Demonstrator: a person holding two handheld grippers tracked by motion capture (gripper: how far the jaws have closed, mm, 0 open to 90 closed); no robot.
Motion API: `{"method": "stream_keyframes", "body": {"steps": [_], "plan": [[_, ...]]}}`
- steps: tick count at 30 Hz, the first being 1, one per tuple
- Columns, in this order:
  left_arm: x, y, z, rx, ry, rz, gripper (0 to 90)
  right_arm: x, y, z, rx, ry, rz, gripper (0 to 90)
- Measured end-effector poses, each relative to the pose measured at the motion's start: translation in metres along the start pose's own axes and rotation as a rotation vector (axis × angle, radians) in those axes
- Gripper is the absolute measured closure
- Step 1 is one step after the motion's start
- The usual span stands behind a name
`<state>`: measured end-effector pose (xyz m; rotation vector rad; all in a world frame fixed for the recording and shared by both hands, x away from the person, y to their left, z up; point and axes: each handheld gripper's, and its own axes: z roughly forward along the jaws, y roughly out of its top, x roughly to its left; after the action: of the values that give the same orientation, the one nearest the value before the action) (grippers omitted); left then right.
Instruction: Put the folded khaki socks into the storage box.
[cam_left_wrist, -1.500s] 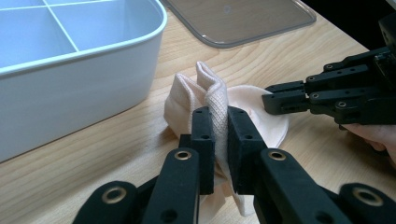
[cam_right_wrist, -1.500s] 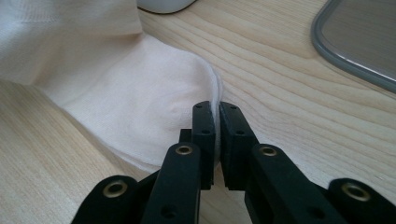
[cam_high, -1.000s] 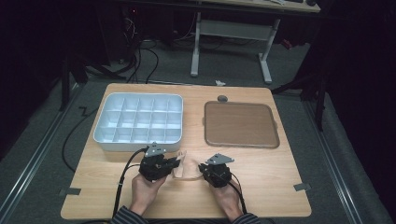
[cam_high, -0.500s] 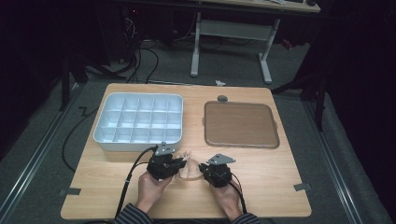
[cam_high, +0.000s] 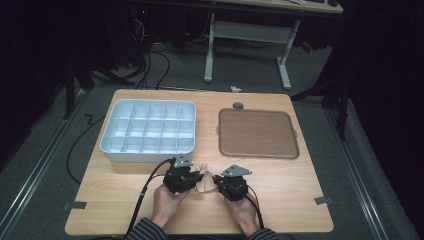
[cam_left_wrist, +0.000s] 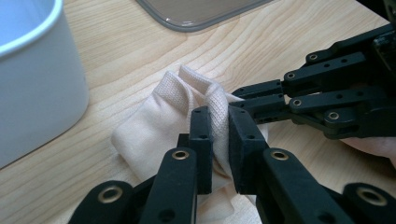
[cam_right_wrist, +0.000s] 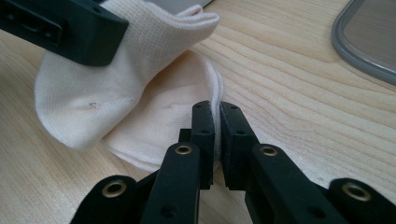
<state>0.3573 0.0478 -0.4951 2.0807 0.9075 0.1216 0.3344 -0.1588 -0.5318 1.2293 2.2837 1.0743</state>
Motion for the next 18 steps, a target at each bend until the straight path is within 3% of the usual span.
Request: {"method": "stream_keyframes", "body": {"steps": [18], "plan": [[-0.003, -0.003, 0.014, 0.036, -0.018, 0.007, 82.2, 0.001, 0.0, 0.001, 0.001, -0.004, 0.0, 85.1]]}}
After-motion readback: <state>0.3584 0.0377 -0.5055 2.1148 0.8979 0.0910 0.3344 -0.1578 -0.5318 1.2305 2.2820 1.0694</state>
